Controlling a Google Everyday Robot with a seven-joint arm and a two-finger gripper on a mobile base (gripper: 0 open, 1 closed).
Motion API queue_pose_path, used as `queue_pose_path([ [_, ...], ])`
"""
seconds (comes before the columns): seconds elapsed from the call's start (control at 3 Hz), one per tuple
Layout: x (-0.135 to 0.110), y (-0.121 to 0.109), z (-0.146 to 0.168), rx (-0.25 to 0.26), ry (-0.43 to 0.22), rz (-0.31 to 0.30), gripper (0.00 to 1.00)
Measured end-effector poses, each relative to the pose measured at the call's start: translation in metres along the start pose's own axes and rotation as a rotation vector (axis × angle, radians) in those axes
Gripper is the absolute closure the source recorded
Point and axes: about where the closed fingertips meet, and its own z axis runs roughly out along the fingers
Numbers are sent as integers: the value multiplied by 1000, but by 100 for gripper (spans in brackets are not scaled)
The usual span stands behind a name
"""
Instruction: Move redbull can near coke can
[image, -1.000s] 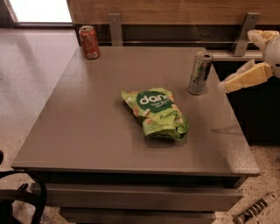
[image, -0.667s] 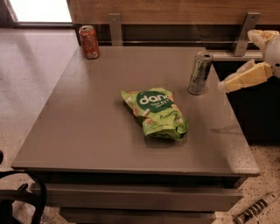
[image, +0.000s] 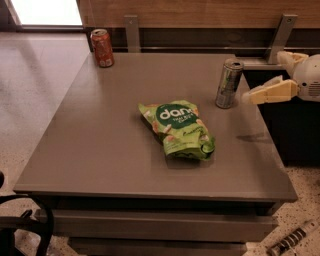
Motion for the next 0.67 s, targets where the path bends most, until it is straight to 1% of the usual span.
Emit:
queue_pose_path([
  [0.33, 16, -14, 28, -4, -93, 85, 0],
  [0.67, 26, -23, 50, -13, -158, 97, 0],
])
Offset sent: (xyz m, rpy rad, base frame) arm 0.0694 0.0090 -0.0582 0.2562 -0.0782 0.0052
